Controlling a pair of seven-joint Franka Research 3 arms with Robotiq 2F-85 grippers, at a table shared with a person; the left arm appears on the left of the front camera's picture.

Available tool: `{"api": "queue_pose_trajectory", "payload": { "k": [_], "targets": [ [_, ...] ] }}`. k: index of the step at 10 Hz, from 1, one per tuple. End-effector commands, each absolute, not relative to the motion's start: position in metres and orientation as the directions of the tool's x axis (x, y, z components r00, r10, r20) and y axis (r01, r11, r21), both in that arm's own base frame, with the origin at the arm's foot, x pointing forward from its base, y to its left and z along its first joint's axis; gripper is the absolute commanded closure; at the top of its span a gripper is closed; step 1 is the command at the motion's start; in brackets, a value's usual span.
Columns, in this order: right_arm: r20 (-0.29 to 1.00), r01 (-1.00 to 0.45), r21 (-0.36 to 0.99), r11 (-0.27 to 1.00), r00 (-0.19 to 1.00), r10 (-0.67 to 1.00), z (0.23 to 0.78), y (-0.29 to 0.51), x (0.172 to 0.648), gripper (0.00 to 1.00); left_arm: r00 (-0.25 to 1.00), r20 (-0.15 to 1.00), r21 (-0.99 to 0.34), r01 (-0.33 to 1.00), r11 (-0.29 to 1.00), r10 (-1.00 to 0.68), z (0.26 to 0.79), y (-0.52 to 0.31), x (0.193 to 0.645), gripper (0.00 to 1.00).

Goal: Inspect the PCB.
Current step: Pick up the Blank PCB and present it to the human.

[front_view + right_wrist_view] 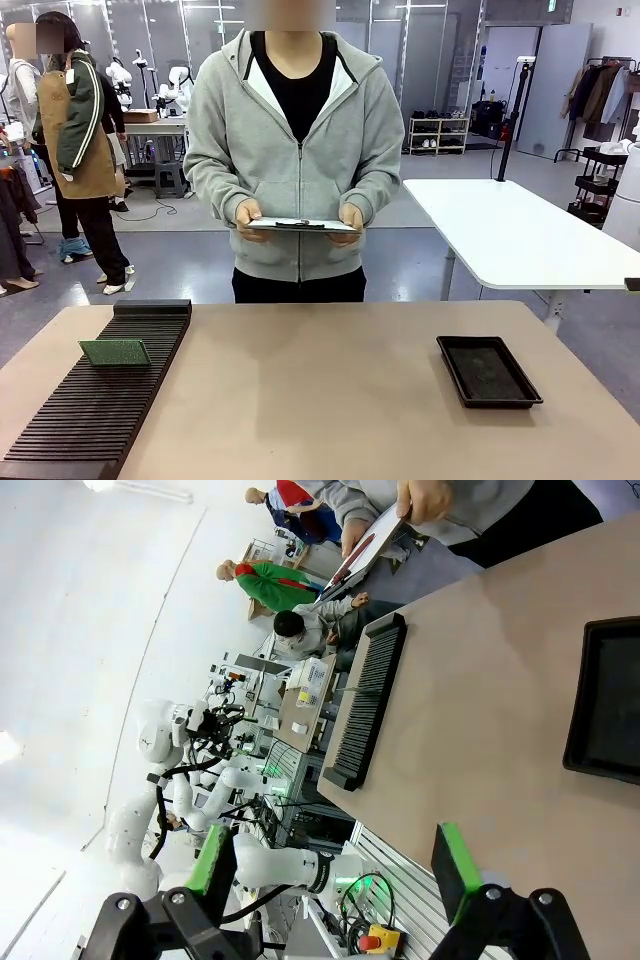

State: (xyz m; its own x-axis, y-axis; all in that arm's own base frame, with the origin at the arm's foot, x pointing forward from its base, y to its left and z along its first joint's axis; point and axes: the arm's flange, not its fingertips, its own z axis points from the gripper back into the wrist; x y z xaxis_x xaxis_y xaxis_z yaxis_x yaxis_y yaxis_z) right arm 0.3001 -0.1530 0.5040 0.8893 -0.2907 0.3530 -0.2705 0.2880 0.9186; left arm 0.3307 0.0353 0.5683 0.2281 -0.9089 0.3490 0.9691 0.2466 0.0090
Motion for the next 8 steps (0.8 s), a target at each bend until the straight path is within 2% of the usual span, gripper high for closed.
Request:
{"api": "queue_pose_trajectory", "payload": {
  "k": [1, 2, 3, 6, 8],
  "targets": [
    [0.373, -0.295, 0.914, 0.28, 0.881, -0.291, 0.506, -0.153, 0.302, 0.0, 0.211, 0.326, 0.098, 0.962, 0.255, -0.921, 0.542, 0.04, 0.33, 0.0],
    [0.373, -0.295, 0.914, 0.28, 0.881, -0.291, 0.506, -0.153, 0.302, 0.0, 0.244, 0.345, 0.072, 0.956, 0.285, -0.906, 0.541, 0.043, 0.329, 0.0],
    [0.373, -0.295, 0.914, 0.28, 0.881, -0.291, 0.506, -0.153, 0.302, 0.0, 0.203, 0.309, 0.061, 0.971, 0.232, -0.929, 0.557, 0.033, 0.335, 0.0],
    [0.373, -0.295, 0.914, 0.28, 0.881, -0.291, 0.506, -0.153, 0.302, 0.0, 0.203, 0.309, 0.061, 0.971, 0.232, -0.929, 0.557, 0.033, 0.335, 0.0],
    [0.373, -0.295, 0.914, 0.28, 0.881, -0.291, 0.506, -0.153, 0.302, 0.0, 0.17, 0.32, 0.11, 0.97, 0.215, -0.932, 0.536, 0.041, 0.348, 0.0]
  ]
}}
